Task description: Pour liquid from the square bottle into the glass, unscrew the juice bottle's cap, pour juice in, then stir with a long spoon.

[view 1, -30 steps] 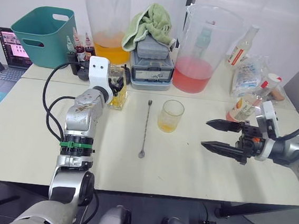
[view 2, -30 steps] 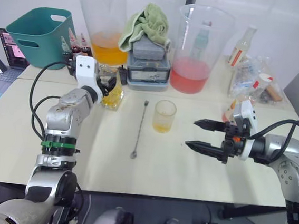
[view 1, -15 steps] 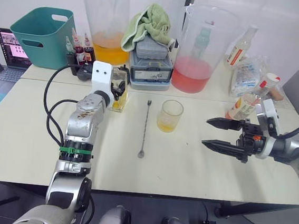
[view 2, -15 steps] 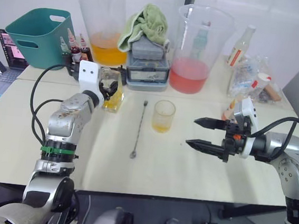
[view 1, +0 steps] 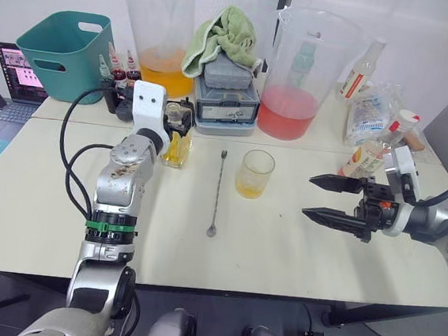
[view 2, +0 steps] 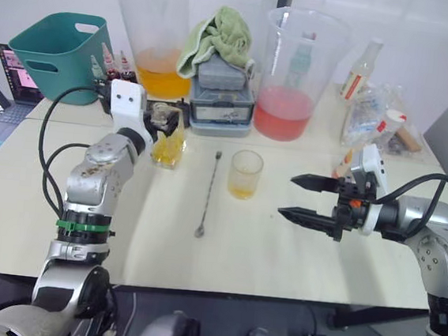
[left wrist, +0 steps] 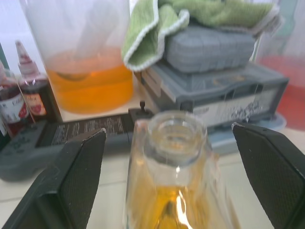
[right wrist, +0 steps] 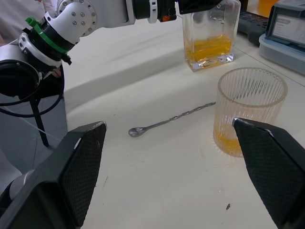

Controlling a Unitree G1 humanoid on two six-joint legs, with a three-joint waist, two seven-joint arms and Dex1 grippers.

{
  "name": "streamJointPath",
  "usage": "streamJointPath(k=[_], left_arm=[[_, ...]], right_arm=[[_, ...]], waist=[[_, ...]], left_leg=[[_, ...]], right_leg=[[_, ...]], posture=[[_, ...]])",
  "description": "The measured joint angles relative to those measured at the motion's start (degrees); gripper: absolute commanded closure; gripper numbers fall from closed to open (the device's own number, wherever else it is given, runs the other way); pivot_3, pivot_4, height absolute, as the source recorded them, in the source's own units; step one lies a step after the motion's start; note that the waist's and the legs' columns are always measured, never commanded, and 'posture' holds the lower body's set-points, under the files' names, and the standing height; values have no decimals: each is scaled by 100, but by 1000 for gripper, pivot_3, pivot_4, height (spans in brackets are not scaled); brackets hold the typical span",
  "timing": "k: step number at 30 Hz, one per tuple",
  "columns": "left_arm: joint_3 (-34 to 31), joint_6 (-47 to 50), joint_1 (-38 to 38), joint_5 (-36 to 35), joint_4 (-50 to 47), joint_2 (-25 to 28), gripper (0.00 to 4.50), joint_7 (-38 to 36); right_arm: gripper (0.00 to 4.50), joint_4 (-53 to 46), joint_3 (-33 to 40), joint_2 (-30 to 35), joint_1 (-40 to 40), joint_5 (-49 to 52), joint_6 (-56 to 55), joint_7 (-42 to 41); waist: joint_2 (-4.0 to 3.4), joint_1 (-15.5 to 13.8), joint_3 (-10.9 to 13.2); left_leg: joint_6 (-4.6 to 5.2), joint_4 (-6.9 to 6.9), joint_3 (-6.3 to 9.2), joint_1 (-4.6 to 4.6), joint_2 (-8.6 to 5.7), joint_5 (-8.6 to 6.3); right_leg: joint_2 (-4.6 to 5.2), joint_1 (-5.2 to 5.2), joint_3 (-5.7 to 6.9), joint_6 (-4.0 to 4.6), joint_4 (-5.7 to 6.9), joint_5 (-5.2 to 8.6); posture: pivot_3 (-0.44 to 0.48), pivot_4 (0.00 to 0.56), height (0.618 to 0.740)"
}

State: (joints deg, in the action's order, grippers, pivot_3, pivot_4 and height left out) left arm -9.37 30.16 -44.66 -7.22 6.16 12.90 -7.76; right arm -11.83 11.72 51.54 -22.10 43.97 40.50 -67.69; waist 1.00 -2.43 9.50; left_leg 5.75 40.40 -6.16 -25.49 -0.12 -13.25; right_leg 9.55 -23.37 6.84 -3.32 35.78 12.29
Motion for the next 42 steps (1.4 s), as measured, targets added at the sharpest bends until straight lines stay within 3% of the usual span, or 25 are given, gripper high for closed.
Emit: streamJointPath(k=[5, 10, 16, 21, 24, 30, 42], left_arm=[[-89, -44, -372, -317, -459, 323, 32, -434], [-82, 243, -670, -1010, -1215, 1184, 32, -1502], [-161, 572, 236, -1466, -1924, 2335, 32, -2592], [-571, 330, 1274, -1673, -2200, 2426, 32, -2876], [-914, 289, 2284, -2087, -2444, 2538, 32, -3334], [-1475, -67, 3484, -2186, -2001, 2819, 32, -3807], [-1705, -1002, 4528, -2235, -1566, 2766, 32, -4438]], right_arm=[[0, 9, -26, -54, -116, 2, 0, 23], [0, 139, -78, -154, -454, 7, 0, 23], [0, 465, -153, -436, -732, -337, -496, 240], [0, 557, -166, -523, -766, -489, -715, 311], [0, 569, -134, -640, -724, -621, -995, 446], [0, 500, 17, -765, -151, -813, -1172, 858], [0, 478, 382, -801, 800, -845, -1336, 1036]], waist=[[0, 6, 0], [-2, 38, -1], [-4, 121, -2], [-3, 112, -2], [-3, 162, -2], [-3, 159, -2], [-4, 148, -2]], left_leg=[[0, 0, -1, -1, 0, 0], [-4, -9, -5, 13, 0, 1], [-11, -24, -8, 25, -1, 6], [-12, -28, -8, 24, 0, 5], [-18, -42, -10, 29, 0, 9], [-48, -58, -14, 33, 0, -2], [-69, -63, -23, 33, 3, -12]], right_leg=[[0, -2, -1, 0, 0, 0], [-1, 1, -4, 1, 2, 1], [-7, 1, -12, 2, 3, 2], [-7, 3, -14, 2, -5, 2], [-7, -3, -21, 4, -4, 3], [-8, -12, -23, 9, -6, 6], [-7, -25, -36, 13, -7, 8]], posture=[[0, 150, 739], [0, 150, 739], [0, 150, 739], [0, 150, 739], [0, 150, 739], [0, 150, 739], [0, 150, 739]])
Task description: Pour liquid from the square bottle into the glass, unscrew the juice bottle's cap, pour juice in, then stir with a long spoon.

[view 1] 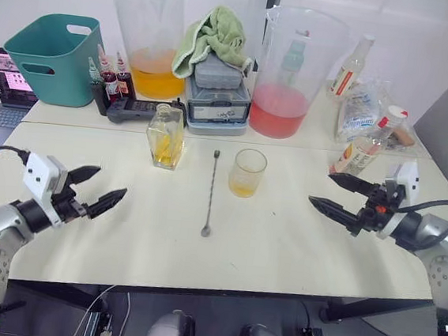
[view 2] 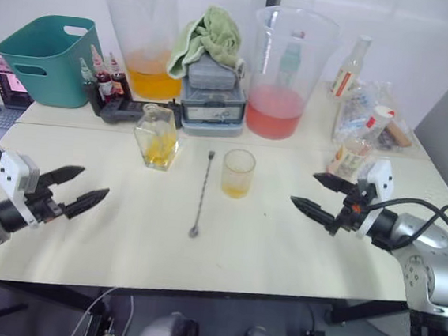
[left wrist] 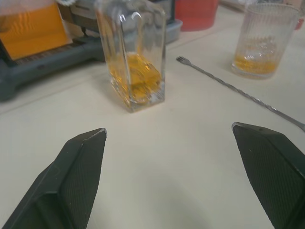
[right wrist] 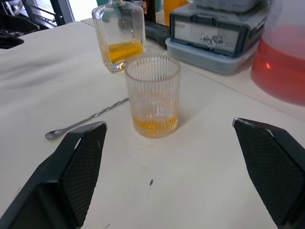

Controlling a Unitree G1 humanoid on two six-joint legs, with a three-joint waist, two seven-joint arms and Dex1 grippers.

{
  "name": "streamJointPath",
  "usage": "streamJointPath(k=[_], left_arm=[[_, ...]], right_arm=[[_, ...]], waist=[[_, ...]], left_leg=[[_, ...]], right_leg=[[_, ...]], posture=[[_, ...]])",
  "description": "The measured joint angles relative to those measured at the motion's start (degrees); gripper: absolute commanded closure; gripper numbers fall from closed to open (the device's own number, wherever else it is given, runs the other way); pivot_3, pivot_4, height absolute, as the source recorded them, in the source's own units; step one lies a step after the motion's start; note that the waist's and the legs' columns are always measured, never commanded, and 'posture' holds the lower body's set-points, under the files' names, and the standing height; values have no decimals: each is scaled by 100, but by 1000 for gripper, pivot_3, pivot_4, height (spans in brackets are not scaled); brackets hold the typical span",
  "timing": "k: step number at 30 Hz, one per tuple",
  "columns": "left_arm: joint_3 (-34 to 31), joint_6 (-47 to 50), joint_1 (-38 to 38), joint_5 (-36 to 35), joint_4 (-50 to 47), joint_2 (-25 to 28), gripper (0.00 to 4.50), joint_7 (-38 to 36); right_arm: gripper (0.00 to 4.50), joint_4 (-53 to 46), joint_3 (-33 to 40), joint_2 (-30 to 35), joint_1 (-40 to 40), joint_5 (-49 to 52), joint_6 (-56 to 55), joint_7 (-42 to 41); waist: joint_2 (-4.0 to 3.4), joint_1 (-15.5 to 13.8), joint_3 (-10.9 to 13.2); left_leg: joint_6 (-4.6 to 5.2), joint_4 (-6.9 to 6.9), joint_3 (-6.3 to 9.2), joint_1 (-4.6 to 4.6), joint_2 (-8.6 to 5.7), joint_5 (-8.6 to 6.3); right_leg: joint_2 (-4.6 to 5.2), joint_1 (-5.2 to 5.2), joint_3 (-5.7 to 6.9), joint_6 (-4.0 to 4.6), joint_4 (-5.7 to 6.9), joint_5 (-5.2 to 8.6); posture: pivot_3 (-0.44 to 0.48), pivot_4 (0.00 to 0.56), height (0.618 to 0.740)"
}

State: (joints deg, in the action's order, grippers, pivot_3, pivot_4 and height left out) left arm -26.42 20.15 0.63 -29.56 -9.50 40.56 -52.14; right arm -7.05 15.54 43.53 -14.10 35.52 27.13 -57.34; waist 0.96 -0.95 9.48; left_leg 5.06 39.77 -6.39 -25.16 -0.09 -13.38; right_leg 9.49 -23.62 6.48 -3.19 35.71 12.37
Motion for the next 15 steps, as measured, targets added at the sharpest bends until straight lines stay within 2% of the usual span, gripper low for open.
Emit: streamJointPath(k=[9, 15], left_arm=[[-191, -955, 356, 83, 609, 7, 32, -377], [-201, -1262, 190, 105, 1140, 161, 32, -561]], right_arm=[[0, 22, 476, 92, 641, 2, -166, -114], [0, -147, 824, 109, 992, 16, -165, -13]], waist=[[0, -33, 0], [0, -49, 0]], left_leg=[[2, -1, -8, 0, 2, -2], [5, -1, -13, -1, 4, -4]], right_leg=[[3, -33, -11, 3, -4, 2], [5, -40, -19, 3, -1, 2]], posture=[[0, 150, 739], [0, 150, 739]])
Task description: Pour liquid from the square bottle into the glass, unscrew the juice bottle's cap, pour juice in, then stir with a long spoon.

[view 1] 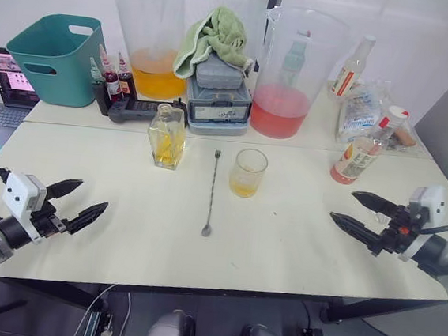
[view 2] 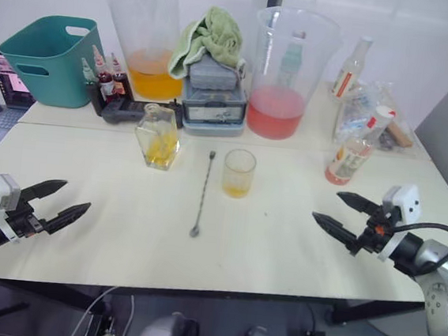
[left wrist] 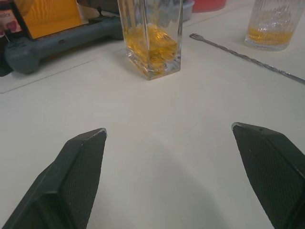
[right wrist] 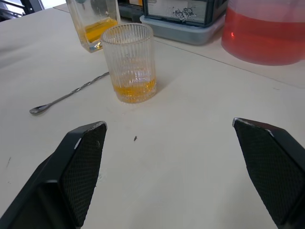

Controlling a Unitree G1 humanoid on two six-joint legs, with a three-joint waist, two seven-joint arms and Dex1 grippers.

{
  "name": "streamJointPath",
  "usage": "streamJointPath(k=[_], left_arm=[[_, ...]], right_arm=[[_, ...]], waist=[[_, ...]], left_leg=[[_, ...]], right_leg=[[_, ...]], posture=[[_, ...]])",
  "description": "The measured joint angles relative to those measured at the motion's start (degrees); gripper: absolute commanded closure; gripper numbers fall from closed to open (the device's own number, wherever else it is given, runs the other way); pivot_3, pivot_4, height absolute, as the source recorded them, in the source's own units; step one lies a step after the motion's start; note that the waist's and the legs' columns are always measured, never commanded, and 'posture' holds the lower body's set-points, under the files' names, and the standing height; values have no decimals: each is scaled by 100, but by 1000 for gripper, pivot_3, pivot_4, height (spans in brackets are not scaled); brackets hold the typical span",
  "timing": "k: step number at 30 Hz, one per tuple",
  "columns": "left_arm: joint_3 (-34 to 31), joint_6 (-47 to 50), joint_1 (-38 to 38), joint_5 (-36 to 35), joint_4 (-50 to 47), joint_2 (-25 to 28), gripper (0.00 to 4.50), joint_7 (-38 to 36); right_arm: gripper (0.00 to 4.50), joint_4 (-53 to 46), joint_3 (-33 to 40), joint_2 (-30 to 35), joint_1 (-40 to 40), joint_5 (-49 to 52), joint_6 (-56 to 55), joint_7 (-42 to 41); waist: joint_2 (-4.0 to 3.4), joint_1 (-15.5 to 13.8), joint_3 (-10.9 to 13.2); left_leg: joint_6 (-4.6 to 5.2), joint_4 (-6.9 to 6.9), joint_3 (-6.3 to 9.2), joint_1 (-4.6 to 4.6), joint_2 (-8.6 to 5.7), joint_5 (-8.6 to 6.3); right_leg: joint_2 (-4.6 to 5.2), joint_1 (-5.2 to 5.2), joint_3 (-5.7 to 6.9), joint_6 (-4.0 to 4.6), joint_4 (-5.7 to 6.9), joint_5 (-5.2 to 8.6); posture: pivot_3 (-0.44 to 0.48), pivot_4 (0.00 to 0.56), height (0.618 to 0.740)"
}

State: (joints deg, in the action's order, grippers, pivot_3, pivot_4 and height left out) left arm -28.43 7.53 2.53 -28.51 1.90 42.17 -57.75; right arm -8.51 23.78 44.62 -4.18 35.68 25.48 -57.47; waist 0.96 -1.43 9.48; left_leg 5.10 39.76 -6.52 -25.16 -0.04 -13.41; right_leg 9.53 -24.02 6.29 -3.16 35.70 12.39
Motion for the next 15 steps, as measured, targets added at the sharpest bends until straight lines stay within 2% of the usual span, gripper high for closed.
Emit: streamJointPath(k=[8, 15], left_arm=[[36, 283, -453, -478, 5, 69, 32, -399], [541, 1262, -1020, -1382, -1185, 294, 32, -781]], right_arm=[[0, -401, 449, -193, 474, 175, -2, 325], [0, -603, 707, -511, 399, 346, 14, 1121]], waist=[[0, -19, 0], [-4, -37, -3]], left_leg=[[0, 0, 0, 0, 0, 0], [-1, 0, -16, 0, -1, 1]], right_leg=[[0, 0, -5, 0, 2, 0], [-7, 11, -33, -1, 12, 0]], posture=[[0, 150, 739], [0, 150, 739]])
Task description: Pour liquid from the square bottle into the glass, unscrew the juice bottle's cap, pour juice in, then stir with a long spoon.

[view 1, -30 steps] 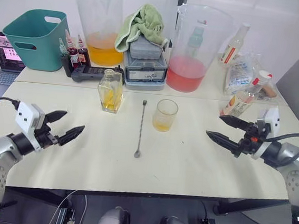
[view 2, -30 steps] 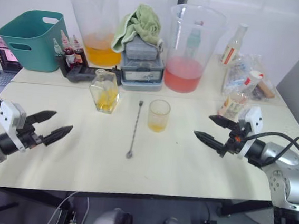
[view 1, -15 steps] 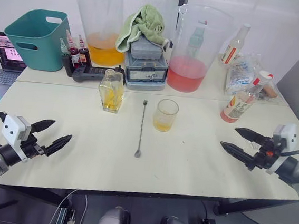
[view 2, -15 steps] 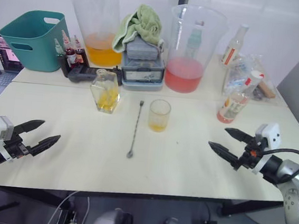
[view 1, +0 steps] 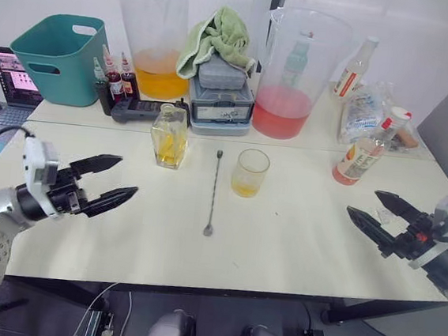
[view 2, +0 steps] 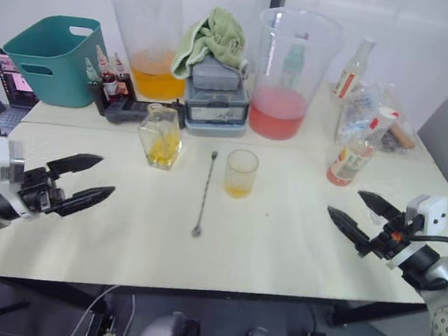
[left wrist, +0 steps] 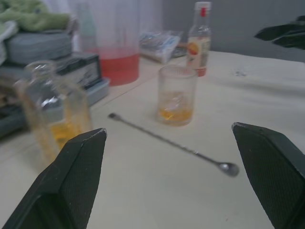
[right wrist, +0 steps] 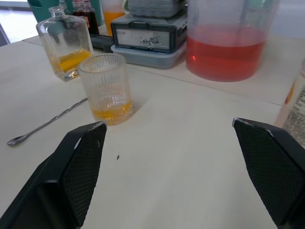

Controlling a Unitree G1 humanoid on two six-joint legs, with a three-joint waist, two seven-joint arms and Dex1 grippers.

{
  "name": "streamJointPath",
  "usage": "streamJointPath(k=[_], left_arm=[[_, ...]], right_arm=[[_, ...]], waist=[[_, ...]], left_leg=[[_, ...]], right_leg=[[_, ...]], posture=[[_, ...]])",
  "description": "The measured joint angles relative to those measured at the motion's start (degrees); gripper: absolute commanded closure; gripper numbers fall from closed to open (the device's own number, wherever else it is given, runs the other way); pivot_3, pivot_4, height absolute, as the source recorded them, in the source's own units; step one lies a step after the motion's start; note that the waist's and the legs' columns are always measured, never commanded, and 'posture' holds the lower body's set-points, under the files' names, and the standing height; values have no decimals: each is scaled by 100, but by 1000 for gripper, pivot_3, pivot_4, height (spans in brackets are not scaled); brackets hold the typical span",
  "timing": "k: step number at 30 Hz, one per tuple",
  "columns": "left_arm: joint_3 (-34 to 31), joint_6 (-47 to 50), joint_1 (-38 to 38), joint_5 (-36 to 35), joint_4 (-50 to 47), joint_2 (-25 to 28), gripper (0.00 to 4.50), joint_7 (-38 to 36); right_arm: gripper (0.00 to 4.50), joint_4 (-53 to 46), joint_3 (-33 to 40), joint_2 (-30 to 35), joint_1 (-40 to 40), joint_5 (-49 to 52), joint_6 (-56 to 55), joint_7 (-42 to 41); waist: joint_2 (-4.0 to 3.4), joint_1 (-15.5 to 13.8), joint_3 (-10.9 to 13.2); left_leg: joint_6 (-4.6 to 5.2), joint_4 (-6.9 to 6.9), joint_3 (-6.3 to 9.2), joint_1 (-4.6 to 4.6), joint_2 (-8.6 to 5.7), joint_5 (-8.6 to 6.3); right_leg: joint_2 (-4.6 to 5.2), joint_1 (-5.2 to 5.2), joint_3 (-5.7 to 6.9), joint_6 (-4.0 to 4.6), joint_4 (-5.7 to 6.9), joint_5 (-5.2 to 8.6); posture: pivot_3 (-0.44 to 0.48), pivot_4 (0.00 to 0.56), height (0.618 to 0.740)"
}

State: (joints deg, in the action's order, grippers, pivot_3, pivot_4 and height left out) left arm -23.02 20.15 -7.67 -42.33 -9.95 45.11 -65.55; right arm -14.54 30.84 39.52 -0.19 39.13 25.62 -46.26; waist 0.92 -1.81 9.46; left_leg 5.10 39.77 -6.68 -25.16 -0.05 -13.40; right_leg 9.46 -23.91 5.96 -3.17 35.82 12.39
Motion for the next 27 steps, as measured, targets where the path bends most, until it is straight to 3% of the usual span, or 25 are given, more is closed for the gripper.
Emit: streamJointPath(k=[5, 10, 17, 27], left_arm=[[85, 300, -73, -95, -244, 11, 32, 145], [45, 651, -59, -360, -757, 60, 32, 332], [-97, 770, 159, -504, -1216, 57, 32, 670], [-315, 767, 558, -588, -1594, 20, 32, 1008]], right_arm=[[0, 721, 6, 114, -650, -308, -100, 403], [0, 1961, -151, 391, -1965, -639, -378, 537], [0, 3968, -794, 494, -3594, -1106, -680, 270], [0, 6222, -1411, 365, -4988, -1908, -1874, 7]], waist=[[-1, 87, 0], [-3, 132, 1], [-3, 159, 1], [-6, 209, 3]], left_leg=[[37, -3, -10, 0, 2, 26], [38, -6, -15, 0, 2, 28], [41, -8, -20, -1, 2, 29], [39, -11, -22, -2, 2, 29]], right_leg=[[-13, -6, -8, 0, 4, 1], [-13, -12, -15, 1, 4, 1], [-15, -11, -21, 3, 2, 2], [-16, -13, -21, 3, -1, 2]], posture=[[0, 150, 739], [0, 150, 739], [0, 150, 739], [0, 150, 739]])
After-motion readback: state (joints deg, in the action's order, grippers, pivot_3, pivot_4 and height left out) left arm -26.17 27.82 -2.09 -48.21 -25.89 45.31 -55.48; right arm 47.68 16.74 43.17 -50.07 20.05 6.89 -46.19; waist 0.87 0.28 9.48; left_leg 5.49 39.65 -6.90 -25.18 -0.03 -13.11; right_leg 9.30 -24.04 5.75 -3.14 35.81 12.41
